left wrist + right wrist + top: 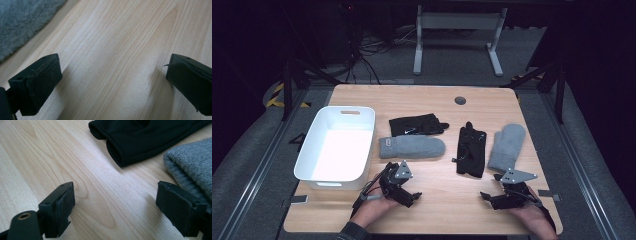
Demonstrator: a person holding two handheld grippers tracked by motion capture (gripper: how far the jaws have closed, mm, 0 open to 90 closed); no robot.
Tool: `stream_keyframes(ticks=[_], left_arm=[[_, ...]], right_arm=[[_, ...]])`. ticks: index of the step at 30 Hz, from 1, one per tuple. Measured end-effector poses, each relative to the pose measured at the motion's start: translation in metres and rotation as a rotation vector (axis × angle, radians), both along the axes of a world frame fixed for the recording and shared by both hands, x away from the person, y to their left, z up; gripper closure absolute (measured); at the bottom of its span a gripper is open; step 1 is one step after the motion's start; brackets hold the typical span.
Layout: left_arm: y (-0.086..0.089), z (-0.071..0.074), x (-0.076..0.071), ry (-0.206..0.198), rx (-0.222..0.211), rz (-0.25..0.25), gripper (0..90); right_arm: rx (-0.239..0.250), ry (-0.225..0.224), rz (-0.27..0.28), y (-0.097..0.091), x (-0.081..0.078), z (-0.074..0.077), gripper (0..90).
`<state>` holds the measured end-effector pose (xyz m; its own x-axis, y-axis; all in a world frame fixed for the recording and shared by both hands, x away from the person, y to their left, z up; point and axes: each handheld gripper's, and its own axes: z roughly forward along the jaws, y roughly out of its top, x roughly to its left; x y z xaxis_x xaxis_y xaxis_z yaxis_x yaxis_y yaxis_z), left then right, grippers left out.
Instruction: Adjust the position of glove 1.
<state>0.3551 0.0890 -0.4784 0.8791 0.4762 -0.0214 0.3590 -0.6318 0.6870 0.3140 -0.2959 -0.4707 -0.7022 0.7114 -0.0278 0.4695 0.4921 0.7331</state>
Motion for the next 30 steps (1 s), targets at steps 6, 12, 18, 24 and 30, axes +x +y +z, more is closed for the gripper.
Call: stream_keyframes(ticks=[6,12,18,24,30], left_arm=[[0.000,0.000,0.000,-0.002,-0.001,0.000,0.4],[0.000,0.000,0.000,-0.002,-0.001,0.000,0.4],[0.000,0.000,0.001,-0.002,-0.001,0.000,0.3],[-0.001,0.000,0.001,0.001,-0.002,0.001,0.3],[-0.001,0.000,0.001,0.001,-0.001,0.000,0.3]], right_arm=[[-0.026,0.027,-0.004,0.001,0.001,0.003,16.1],[-0.003,0.018,0.018,0.000,-0.003,0.019,42.1],[0.033,-0.016,0.022,-0.007,0.004,0.040,74.7],[0.054,-0.029,-0.034,-0.020,0.024,0.053,89.7],[0.057,-0.023,-0.081,-0.036,0.047,0.057,89.9]])
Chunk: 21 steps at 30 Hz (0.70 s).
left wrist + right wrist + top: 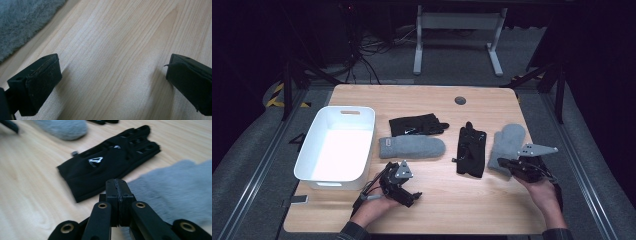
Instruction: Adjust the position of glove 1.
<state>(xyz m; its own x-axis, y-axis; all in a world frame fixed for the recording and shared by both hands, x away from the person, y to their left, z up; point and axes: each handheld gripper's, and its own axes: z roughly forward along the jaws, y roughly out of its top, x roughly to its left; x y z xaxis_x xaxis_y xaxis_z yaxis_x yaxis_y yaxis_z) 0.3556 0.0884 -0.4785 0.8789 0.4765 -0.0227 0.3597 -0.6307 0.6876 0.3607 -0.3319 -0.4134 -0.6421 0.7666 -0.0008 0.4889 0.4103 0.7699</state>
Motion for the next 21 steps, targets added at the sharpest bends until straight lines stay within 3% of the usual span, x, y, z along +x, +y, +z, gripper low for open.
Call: stream_keyframes(ticks=[7,12,18,21], left_arm=[[0.000,0.000,0.000,-0.002,-0.002,-0.004,0.3],[0.000,0.000,0.000,-0.001,-0.001,-0.003,0.3],[-0.001,0.000,0.000,-0.002,0.000,-0.003,0.3],[-0.001,0.000,0.001,0.000,0.001,-0.004,0.3]], right_arm=[[-0.011,0.004,-0.064,-0.020,0.025,0.000,89.9],[-0.053,0.010,-0.117,-0.033,0.045,-0.008,89.9],[-0.127,0.082,-0.128,-0.035,0.055,-0.024,90.0],[-0.130,0.090,-0.129,-0.035,0.053,-0.026,90.0]])
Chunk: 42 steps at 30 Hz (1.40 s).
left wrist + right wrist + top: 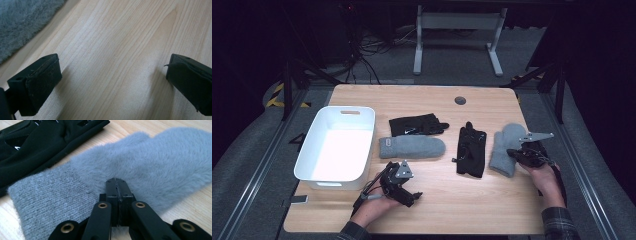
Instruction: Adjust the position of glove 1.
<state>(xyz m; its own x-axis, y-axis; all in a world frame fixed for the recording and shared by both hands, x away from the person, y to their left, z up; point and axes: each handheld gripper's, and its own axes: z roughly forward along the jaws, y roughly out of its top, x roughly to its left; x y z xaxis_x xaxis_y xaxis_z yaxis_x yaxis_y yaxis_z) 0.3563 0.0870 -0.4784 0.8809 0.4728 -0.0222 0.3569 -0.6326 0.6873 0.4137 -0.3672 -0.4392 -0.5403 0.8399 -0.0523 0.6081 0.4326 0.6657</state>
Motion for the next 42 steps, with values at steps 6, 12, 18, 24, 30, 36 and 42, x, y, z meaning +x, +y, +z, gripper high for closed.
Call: stream_keyframes(ticks=[6,12,18,24,30,36,42], left_arm=[[0.000,0.000,0.000,0.000,0.000,0.000,0.3],[0.000,0.000,0.000,0.000,0.000,0.001,0.3],[0.000,0.000,0.000,0.001,0.000,0.002,0.3],[0.000,0.000,0.000,0.001,-0.001,0.002,0.3],[0.000,0.000,0.000,0.001,-0.001,0.002,0.3],[0.000,0.000,0.000,0.001,0.000,0.003,0.3],[-0.001,0.000,0.000,0.000,0.001,0.003,0.3]], right_arm=[[-0.003,0.008,0.013,-0.001,-0.007,0.000,90.0],[0.002,0.024,0.020,0.001,-0.023,0.000,90.0],[0.001,0.046,0.046,0.009,-0.040,0.002,90.0],[0.007,0.050,0.060,0.013,-0.055,0.002,90.0],[0.018,0.056,0.085,0.018,-0.069,0.003,90.0],[0.020,0.060,0.123,0.028,-0.081,0.004,90.0],[0.033,0.052,0.176,0.040,-0.092,0.007,90.0]])
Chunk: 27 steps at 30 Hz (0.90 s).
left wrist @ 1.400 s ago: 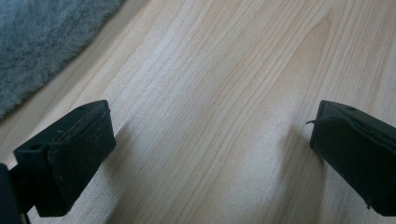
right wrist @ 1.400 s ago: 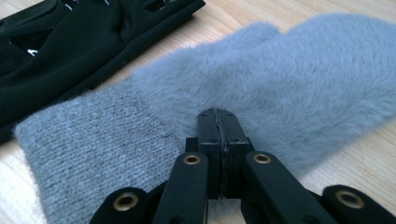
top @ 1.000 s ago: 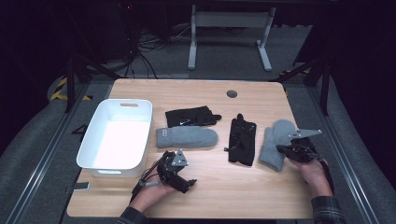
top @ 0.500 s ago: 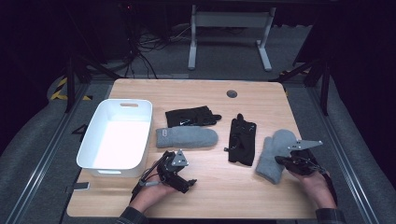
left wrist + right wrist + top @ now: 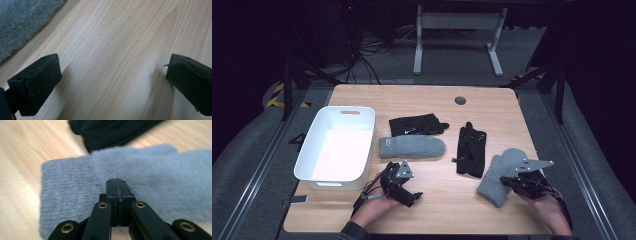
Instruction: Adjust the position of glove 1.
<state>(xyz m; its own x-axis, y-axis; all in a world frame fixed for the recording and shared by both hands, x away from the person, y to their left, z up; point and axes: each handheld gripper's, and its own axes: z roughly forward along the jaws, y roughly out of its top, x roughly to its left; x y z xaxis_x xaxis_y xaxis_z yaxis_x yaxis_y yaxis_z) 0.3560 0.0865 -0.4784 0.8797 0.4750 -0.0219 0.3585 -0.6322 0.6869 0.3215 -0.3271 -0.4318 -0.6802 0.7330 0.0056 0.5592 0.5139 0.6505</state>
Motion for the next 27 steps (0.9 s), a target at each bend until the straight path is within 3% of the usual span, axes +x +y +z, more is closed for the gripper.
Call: stream_keyframes(ticks=[14,17,27], left_arm=[[0.000,0.000,0.000,-0.001,0.001,0.000,0.3],[0.000,0.000,0.000,0.000,0.000,0.000,0.3],[0.000,0.000,0.000,0.000,0.000,-0.001,0.3]], right_arm=[[0.030,0.012,0.149,0.034,-0.011,-0.001,90.0],[0.057,0.019,0.184,0.041,-0.012,0.000,90.0],[0.063,0.033,0.296,0.085,-0.007,-0.005,90.0]])
